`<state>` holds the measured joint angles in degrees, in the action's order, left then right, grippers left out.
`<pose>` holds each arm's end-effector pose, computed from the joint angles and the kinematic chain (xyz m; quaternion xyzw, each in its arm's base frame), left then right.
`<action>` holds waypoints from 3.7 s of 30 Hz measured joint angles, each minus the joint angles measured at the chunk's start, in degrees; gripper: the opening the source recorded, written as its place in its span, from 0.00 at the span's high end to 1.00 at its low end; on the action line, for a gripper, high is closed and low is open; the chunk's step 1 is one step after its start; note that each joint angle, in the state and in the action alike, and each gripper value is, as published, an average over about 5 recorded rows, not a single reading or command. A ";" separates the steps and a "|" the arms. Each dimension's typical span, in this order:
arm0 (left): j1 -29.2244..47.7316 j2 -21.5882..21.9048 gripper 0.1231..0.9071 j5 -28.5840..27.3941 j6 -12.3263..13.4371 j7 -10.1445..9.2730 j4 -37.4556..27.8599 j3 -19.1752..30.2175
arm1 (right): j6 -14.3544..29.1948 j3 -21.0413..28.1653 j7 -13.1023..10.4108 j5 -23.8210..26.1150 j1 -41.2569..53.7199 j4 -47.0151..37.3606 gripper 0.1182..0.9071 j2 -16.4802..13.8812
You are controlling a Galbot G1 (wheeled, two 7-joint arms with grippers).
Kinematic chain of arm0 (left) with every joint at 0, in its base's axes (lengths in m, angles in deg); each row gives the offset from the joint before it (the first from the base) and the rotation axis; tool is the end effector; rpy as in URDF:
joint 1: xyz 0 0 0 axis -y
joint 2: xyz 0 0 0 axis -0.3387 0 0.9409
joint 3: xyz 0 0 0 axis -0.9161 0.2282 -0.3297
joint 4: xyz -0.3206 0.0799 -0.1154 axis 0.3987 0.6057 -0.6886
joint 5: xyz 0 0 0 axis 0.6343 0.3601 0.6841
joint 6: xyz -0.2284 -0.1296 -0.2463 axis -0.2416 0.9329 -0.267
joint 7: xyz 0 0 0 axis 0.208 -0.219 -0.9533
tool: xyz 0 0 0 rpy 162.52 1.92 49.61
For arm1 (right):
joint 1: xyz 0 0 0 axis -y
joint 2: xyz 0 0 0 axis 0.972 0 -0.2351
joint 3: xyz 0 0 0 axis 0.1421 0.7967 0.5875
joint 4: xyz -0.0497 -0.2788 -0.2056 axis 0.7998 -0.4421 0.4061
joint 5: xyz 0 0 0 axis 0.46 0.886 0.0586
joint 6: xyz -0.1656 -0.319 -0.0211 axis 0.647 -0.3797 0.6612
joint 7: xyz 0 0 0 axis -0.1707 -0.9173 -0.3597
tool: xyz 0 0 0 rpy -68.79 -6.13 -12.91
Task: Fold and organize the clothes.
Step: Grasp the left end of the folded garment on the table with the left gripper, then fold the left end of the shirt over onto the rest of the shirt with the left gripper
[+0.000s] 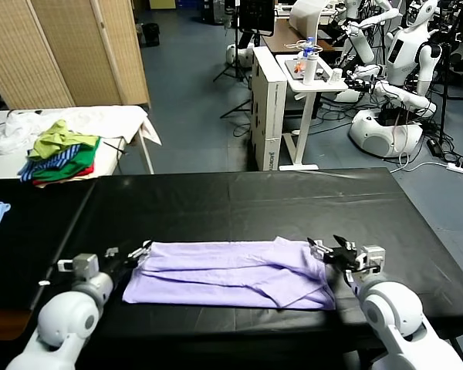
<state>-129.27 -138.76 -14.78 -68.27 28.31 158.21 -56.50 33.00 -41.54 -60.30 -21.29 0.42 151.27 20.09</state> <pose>0.2530 0.1189 -0.2625 -0.0287 -0.9708 0.0253 0.2366 0.2788 -0.1002 -0.2410 0.0687 -0.9712 -0.0126 0.2279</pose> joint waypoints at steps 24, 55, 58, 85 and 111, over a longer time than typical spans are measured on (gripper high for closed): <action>-7.02 -11.09 0.10 -1.67 1.19 0.43 2.41 -2.69 | 0.64 -0.55 -0.09 0.31 -1.40 1.31 0.00 0.13; -9.34 -9.59 0.94 -5.85 3.02 1.82 4.23 -4.86 | 1.77 -0.91 0.28 1.77 -1.76 1.01 0.00 0.93; -10.57 -6.23 0.94 -4.51 3.08 2.07 4.71 -7.17 | 1.81 -0.89 0.29 1.81 -1.90 0.89 0.00 1.26; -11.86 -2.87 0.94 7.55 0.41 -4.91 13.44 -8.24 | 3.44 -4.96 1.42 4.37 -7.17 1.63 0.00 2.57; -6.44 -13.24 0.94 10.82 0.34 -6.83 16.29 12.41 | 3.61 -3.91 1.52 8.29 -10.00 1.61 0.00 5.96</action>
<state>-135.71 -152.00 -3.96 -67.93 21.48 174.50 -44.09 36.62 -45.45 -58.78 -13.01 -9.58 152.88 26.05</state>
